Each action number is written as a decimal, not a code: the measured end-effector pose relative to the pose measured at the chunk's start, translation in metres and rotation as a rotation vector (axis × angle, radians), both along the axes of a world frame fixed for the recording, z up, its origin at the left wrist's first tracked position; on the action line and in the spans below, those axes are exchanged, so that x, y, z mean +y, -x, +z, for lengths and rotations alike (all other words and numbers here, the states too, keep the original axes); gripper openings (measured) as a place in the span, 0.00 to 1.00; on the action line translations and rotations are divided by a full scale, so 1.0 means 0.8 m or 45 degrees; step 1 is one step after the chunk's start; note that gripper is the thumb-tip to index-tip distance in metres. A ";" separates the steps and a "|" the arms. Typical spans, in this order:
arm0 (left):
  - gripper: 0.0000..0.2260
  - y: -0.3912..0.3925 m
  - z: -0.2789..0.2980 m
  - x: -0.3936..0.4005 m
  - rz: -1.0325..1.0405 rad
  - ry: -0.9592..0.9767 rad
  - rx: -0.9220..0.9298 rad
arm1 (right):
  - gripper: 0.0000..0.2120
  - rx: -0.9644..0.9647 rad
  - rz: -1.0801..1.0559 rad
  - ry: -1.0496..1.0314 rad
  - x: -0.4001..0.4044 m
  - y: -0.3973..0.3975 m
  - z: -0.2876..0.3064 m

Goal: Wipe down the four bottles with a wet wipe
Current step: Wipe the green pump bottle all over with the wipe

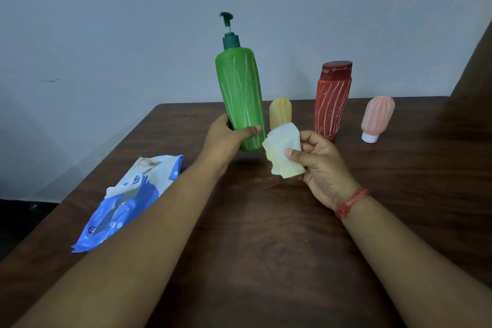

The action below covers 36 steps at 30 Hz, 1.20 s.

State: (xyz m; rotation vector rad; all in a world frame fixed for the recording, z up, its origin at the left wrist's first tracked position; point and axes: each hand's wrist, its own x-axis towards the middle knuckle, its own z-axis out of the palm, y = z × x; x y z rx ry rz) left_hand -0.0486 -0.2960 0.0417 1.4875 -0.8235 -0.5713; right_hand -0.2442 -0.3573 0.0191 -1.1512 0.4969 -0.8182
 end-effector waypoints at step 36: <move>0.25 0.050 -0.027 0.079 -0.516 -0.092 -0.331 | 0.11 0.215 -1.026 1.465 0.023 0.018 0.058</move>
